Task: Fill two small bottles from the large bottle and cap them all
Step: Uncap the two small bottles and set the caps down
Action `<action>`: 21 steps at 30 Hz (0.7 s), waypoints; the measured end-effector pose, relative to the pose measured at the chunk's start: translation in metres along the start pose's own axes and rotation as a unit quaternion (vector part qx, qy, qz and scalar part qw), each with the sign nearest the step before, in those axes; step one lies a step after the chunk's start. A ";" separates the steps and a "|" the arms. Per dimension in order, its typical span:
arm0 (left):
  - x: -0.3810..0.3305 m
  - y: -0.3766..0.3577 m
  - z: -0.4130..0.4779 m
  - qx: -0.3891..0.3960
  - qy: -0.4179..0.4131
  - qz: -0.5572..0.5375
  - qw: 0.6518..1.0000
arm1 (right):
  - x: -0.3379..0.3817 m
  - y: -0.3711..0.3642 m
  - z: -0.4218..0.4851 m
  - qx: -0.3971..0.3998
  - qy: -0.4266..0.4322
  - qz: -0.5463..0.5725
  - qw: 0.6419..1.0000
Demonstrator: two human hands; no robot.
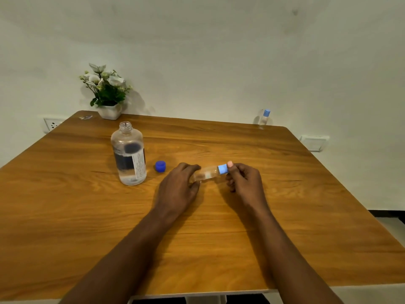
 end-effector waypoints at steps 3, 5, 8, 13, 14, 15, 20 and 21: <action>0.000 0.000 -0.001 -0.002 0.000 -0.021 1.000 | -0.001 0.001 0.000 0.016 -0.016 0.000 1.000; -0.001 0.000 -0.001 -0.009 -0.001 -0.038 0.999 | -0.001 0.002 0.000 0.030 -0.035 0.014 0.999; -0.003 0.002 -0.002 -0.016 -0.004 -0.058 0.998 | 0.000 0.002 0.000 0.051 -0.048 0.034 0.997; -0.004 0.005 -0.005 -0.013 -0.009 -0.072 0.997 | -0.001 0.001 -0.004 0.080 -0.034 0.030 0.996; -0.004 0.006 -0.005 -0.007 -0.011 -0.071 0.997 | -0.001 0.001 -0.005 0.087 -0.030 0.027 0.995; -0.004 0.006 -0.006 0.000 -0.013 -0.071 0.997 | 0.000 0.000 -0.005 0.093 -0.023 0.027 0.995; -0.002 0.004 -0.007 0.047 -0.024 -0.078 0.996 | 0.004 0.000 -0.006 0.101 0.009 0.047 0.994; -0.002 0.004 -0.006 0.044 -0.021 -0.082 0.995 | 0.003 0.002 -0.005 0.095 0.007 0.046 0.994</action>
Point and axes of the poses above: each hand's wrist, its own z-axis towards the middle knuckle, its own y-axis out of the back of the hand, x = y × z, the point moved 5 cm from there along z, towards the middle knuckle, and after that the axes turned 6 degrees about -y, right-handed, at the moved point
